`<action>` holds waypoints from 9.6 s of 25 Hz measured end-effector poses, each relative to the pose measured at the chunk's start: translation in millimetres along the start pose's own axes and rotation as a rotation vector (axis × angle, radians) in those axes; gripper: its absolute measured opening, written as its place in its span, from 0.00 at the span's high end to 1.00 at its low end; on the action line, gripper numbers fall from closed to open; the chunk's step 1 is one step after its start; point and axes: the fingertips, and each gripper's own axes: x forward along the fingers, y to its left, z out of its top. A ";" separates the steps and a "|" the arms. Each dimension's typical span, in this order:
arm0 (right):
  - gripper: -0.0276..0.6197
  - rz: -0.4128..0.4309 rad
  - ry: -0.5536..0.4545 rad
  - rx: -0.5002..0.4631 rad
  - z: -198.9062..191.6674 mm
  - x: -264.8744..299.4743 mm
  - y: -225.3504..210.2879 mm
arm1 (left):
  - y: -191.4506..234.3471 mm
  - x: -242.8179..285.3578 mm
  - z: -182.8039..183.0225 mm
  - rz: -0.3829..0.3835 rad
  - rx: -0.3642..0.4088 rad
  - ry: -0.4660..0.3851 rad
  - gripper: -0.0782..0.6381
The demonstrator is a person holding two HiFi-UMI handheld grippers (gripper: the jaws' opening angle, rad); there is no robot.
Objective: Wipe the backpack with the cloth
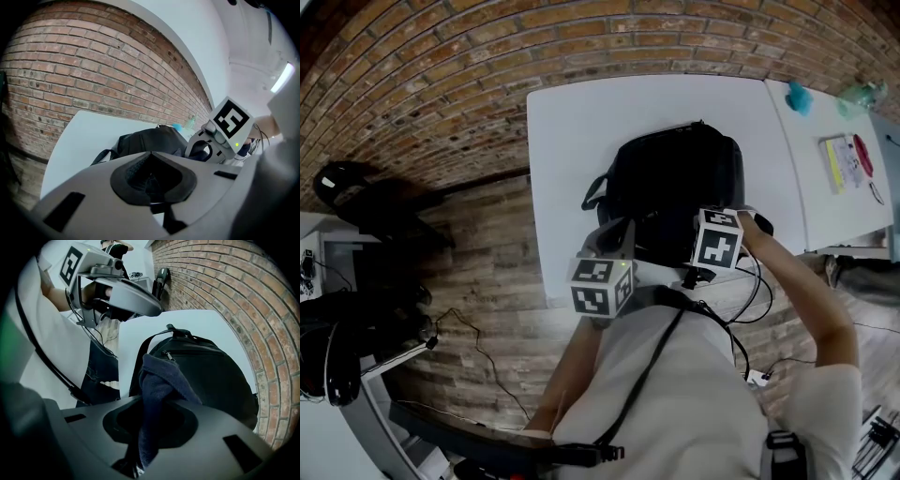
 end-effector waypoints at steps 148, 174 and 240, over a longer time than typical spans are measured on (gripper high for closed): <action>0.85 -0.206 0.074 0.217 71.5 13.4 -205.4 | 20.7 -7.7 -11.9 -0.003 -0.058 0.027 0.89; 0.85 -0.019 0.192 0.048 81.5 38.7 -145.4 | 32.9 -5.0 -10.0 0.026 -0.089 0.017 0.89; 0.85 -0.142 -0.692 0.632 72.5 -87.6 -31.3 | 18.2 -42.3 33.3 -0.050 -0.004 -0.099 0.89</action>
